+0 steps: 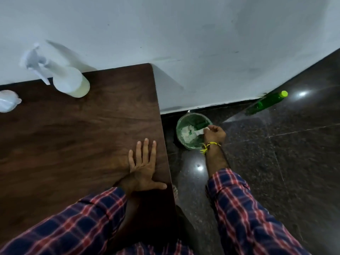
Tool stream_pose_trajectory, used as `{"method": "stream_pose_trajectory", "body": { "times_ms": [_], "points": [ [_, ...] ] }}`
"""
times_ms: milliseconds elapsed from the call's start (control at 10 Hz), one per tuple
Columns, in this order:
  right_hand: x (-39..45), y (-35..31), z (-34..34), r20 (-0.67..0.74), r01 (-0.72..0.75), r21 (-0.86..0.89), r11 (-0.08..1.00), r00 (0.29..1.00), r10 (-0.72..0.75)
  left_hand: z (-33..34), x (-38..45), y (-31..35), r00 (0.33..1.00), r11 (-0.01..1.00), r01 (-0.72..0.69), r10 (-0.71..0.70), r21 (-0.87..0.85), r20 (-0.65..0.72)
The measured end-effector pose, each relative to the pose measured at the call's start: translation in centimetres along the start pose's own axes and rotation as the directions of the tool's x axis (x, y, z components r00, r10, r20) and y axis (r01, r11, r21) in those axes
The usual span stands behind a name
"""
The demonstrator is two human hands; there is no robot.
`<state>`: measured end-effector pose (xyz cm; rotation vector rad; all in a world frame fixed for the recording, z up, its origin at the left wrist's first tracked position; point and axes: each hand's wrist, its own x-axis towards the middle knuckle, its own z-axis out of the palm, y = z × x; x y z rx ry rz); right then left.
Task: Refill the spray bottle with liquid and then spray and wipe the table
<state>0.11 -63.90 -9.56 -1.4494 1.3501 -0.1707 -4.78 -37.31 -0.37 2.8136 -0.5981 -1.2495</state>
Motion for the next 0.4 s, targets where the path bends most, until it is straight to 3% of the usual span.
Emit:
{"method": "stream_pose_trajectory", "body": {
  "times_ms": [200,400],
  "points": [
    [3.4,2.2,2.4,-0.024,-0.112,-0.117,0.987,0.994,0.11,0.2,0.1,0.1,1.0,0.999,0.02,-0.02,0.025,-0.006],
    [-0.3,5.1,-0.7,-0.027,-0.164,-0.248,0.955,0.986,0.163,-0.7,-0.3,0.4,1.0,1.0,0.011,-0.011,-0.013,0.005]
  ]
}}
